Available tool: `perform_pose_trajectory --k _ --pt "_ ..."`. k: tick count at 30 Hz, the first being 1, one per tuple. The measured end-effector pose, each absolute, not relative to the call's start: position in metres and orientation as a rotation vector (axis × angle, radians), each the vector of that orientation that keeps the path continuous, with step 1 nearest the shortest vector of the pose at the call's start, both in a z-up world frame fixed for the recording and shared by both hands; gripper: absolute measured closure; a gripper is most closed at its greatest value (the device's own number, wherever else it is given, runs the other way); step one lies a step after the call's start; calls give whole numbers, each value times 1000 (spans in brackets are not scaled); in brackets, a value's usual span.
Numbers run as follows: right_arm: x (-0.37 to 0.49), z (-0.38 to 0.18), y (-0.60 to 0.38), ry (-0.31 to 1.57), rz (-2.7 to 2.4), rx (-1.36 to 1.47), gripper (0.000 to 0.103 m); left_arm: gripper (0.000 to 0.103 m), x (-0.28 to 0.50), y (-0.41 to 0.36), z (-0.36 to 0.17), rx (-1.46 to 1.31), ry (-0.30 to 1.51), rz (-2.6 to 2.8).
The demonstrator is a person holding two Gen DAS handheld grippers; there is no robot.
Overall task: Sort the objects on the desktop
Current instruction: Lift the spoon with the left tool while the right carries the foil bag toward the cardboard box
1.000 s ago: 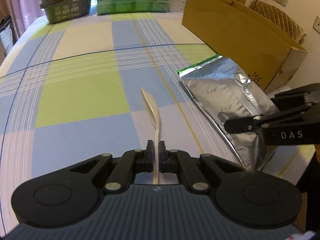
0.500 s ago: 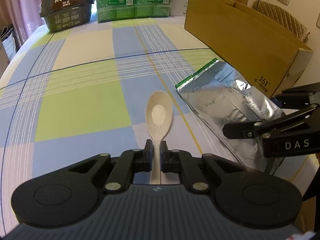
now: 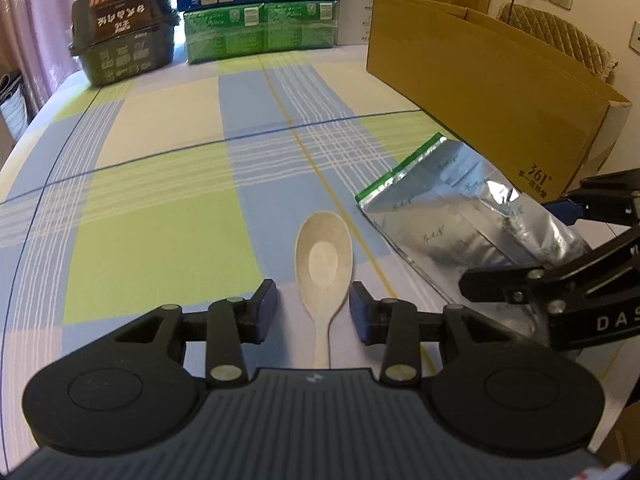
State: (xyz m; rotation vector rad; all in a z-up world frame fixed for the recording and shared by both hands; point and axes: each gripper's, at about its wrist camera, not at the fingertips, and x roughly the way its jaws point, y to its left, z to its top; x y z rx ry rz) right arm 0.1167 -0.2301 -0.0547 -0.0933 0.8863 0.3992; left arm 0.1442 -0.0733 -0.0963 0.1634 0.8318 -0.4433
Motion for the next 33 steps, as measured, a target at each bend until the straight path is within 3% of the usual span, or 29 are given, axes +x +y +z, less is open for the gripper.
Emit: perform_pose_trajectory --k 13,16,33 --pt "121 -63 -228 889 415 -69 31 69 149 -79 -103 188 767 -468" --pt "121 -63 -227 886 416 -71 31 76 148 -79 -103 183 761 -466" --pt "126 -66 -214 907 464 -77 31 77 131 -53 -86 117 786 -393"
